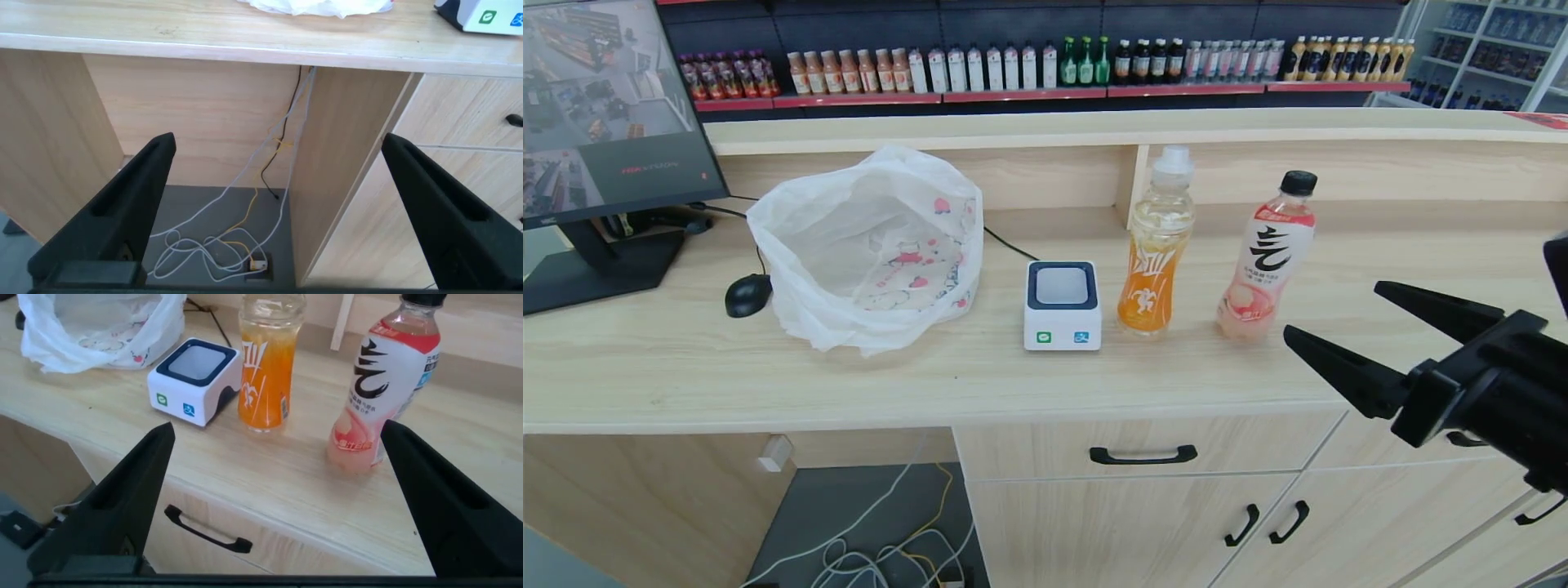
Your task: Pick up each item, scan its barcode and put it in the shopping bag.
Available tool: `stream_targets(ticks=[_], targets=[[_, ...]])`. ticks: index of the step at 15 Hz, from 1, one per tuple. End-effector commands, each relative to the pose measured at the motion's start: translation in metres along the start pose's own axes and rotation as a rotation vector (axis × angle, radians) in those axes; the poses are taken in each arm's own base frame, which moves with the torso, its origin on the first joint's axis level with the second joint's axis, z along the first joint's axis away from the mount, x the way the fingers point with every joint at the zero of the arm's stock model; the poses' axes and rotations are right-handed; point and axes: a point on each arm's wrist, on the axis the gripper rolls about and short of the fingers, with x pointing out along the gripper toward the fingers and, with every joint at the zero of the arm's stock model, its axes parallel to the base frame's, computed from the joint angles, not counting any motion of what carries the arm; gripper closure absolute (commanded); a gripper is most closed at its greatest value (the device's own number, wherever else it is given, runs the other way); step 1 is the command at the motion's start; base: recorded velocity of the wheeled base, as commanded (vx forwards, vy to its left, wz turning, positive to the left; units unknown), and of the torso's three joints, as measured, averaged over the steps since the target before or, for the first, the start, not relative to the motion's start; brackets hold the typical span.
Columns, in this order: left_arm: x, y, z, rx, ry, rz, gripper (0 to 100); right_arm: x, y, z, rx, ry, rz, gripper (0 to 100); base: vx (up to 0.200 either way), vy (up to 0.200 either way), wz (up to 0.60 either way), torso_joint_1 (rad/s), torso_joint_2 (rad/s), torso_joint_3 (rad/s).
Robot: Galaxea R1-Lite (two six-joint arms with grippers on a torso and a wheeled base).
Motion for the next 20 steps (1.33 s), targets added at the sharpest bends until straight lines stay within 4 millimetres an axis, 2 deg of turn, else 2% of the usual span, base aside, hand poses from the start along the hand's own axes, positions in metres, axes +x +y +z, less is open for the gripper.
stream_targets(ticks=[1, 6, 11, 20], targets=[[0.000, 0.000, 0.000, 0.000, 0.000, 0.000, 0, 0.023, 0.003, -0.007, -0.002, 0.040, 0.007, 0, 0.000, 0.000, 0.00, 0.000, 0.00, 0.000], [0.000, 0.000, 0.000, 0.000, 0.000, 0.000, 0, 0.056, 0.006, -0.018, 0.032, 0.072, -0.046, 0, 0.000, 0.000, 0.00, 0.000, 0.00, 0.000], [0.000, 0.000, 0.000, 0.000, 0.000, -0.002, 0, 0.092, 0.010, -0.029, 0.048, -0.001, -0.141, 0, 0.000, 0.000, 0.00, 0.000, 0.00, 0.000], [0.000, 0.000, 0.000, 0.000, 0.000, 0.000, 0, 0.132, 0.034, -0.035, 0.058, -0.036, -0.117, 0, 0.000, 0.000, 0.00, 0.000, 0.00, 0.000]])
